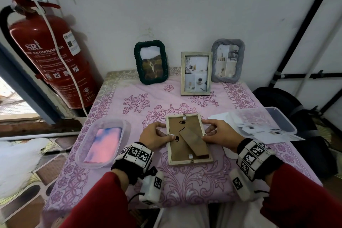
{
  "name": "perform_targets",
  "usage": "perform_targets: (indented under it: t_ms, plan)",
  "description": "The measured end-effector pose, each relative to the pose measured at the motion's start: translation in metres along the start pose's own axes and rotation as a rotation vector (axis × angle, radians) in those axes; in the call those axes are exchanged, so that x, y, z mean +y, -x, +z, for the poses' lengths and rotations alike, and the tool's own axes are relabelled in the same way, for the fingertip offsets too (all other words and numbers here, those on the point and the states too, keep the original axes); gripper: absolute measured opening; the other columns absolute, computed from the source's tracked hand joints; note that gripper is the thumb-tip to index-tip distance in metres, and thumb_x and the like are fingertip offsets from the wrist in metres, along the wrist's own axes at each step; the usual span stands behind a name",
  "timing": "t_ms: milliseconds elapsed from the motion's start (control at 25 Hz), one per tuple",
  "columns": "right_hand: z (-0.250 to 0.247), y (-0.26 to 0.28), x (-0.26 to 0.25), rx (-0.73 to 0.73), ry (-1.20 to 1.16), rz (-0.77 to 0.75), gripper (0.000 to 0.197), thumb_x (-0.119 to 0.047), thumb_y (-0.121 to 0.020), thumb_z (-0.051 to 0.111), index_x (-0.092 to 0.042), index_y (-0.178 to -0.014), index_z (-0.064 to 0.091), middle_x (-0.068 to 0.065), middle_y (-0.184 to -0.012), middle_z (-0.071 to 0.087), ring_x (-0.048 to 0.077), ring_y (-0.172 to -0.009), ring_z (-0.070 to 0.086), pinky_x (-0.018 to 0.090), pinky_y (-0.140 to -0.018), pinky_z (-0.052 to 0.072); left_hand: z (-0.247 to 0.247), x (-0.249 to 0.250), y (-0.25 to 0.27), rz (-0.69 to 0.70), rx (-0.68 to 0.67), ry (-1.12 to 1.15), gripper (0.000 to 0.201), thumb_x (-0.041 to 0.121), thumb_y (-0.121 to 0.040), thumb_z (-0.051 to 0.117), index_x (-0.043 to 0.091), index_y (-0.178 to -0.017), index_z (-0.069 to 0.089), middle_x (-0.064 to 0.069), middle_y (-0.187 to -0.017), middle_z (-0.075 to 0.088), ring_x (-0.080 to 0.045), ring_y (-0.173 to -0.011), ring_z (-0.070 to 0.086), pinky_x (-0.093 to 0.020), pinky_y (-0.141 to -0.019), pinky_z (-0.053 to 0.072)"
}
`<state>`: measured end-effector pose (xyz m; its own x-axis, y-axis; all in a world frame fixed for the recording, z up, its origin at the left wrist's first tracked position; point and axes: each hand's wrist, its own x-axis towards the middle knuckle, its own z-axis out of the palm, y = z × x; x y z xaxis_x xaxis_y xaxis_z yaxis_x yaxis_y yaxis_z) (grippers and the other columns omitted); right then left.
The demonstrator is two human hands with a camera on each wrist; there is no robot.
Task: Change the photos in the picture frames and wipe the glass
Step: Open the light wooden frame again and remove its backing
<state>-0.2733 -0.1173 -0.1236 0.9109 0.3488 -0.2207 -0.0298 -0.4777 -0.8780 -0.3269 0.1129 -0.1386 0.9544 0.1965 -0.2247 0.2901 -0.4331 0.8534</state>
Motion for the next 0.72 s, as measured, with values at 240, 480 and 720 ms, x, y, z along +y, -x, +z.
perform_targets:
  t_ms: [240,480,720]
  plan:
    - [-0.002,-0.003,0.0,0.042,0.106,-0.047,0.06,-0.01,-0.072,0.079,-0.008,-0.127,0.054,-0.002,-0.072,0.055,0.005,-0.065,0.052,0.016,-0.069,0.043,0.0,0.0,0.0,0.043,-0.024,-0.044,0.044,0.021,-0.072,0.08,0.009,-0.105,0.053,0.0,-0.064,0.066,-0.011,-0.045,0.059,-0.029,-0.054,0.051]
    - [-0.002,-0.007,0.001,0.057,0.158,-0.049,0.053,-0.014,-0.072,0.079,-0.007,-0.119,0.055,-0.001,-0.069,0.057,0.006,-0.063,0.052,0.018,-0.064,0.042,0.002,0.001,-0.005,0.077,0.003,-0.126,0.035,0.02,-0.075,0.077,0.012,-0.093,0.048,0.002,-0.057,0.063,-0.014,-0.042,0.057,-0.028,-0.053,0.051]
    - [0.0,-0.009,-0.001,0.053,0.203,-0.037,0.048,-0.015,-0.074,0.077,-0.008,-0.115,0.052,0.0,-0.067,0.058,0.006,-0.06,0.053,0.008,-0.052,0.041,0.002,0.003,-0.011,0.103,0.028,-0.298,0.036,0.027,-0.075,0.075,0.014,-0.089,0.045,-0.008,-0.064,0.069,-0.023,-0.057,0.064,-0.032,-0.067,0.051]
